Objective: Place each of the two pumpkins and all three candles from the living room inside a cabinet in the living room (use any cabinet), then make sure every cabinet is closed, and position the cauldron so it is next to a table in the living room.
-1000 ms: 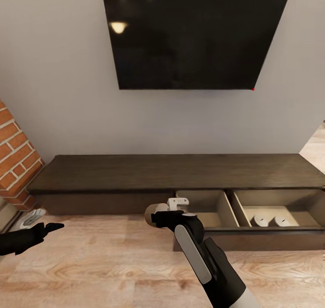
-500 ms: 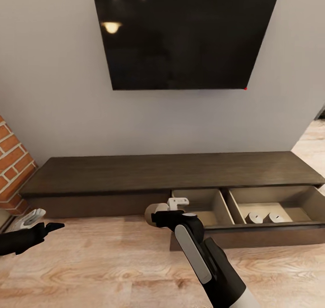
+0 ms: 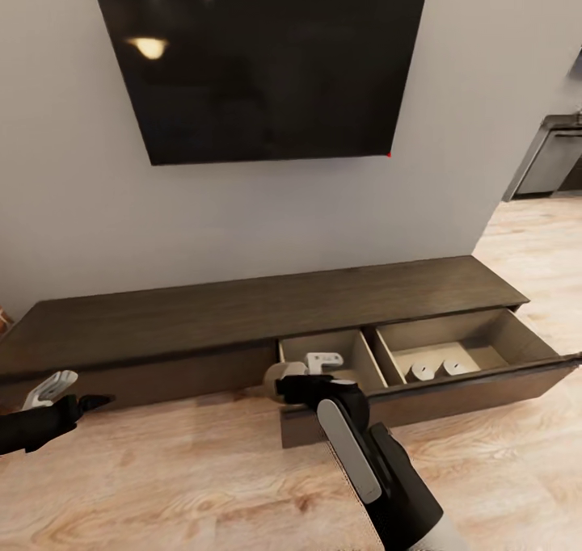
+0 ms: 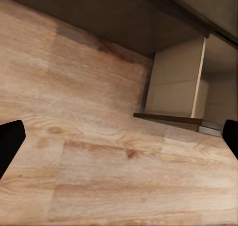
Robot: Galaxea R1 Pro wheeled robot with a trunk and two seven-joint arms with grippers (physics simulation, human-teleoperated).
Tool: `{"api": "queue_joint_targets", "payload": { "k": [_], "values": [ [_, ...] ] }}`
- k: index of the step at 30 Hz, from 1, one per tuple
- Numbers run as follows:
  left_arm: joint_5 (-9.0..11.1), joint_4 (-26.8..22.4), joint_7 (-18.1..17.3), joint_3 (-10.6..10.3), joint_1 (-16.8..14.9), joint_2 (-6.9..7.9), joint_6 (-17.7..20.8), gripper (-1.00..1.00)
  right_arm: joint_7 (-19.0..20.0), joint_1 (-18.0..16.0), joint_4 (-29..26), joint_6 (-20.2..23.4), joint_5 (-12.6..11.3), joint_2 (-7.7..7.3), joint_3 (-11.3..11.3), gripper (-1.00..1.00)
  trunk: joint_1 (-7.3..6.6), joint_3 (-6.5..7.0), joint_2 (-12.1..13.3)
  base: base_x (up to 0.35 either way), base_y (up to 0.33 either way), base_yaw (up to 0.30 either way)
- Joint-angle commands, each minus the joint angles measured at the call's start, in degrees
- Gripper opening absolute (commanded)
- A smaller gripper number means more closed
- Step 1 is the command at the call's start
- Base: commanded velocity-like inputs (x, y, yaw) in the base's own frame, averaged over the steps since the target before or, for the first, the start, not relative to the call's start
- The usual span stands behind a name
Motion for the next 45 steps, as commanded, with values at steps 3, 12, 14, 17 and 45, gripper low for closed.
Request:
{"api": "queue_joint_targets", "payload": {
  "k": [3, 12, 14, 17, 45],
  "values": [
    [0.6, -0.2, 0.6, -0.1, 0.0, 0.01, 0.3, 1.00, -0.7, -0.1, 0.0, 0.1, -0.6, 0.01, -0.7, -1.00, -0.66, 0.49, 1.2, 0.000, 0.000, -0.230],
    [0.2, -0.2, 0.9, -0.5, 0.0, 0.01, 0.4, 1.00, -1.0, -0.1, 0.0, -0.1, -0.1, 0.01, -0.9, -1.00, -2.64, 2.11, 4.8, 0.000, 0.000, -0.030],
    [-1.9, -0.2, 2.9, -0.7, 0.0, -0.07, 0.4, 1.00, -1.1, -0.1, 0.0, -0.4, 0.0, 0.01, -1.0, -1.00, -3.08, 2.46, 5.6, 0.000, 0.000, -0.001],
    [-6.0, -0.2, 10.2, -0.6, 0.0, -2.94, 0.3, 1.00, -1.6, -0.1, 1.0, -0.8, 0.2, 0.01, -1.1, -1.00, -3.74, 3.01, 6.8, 0.000, 0.000, 0.000],
    [-19.0, -3.0, 33.1, -10.5, 0.0, -23.10, -2.8, 1.00, -13.4, -0.1, 5.1, -7.2, -0.6, 0.01, -2.3, -1.00, -7.03, 6.68, 12.8, -0.027, 0.000, -0.036]
  ]
}}
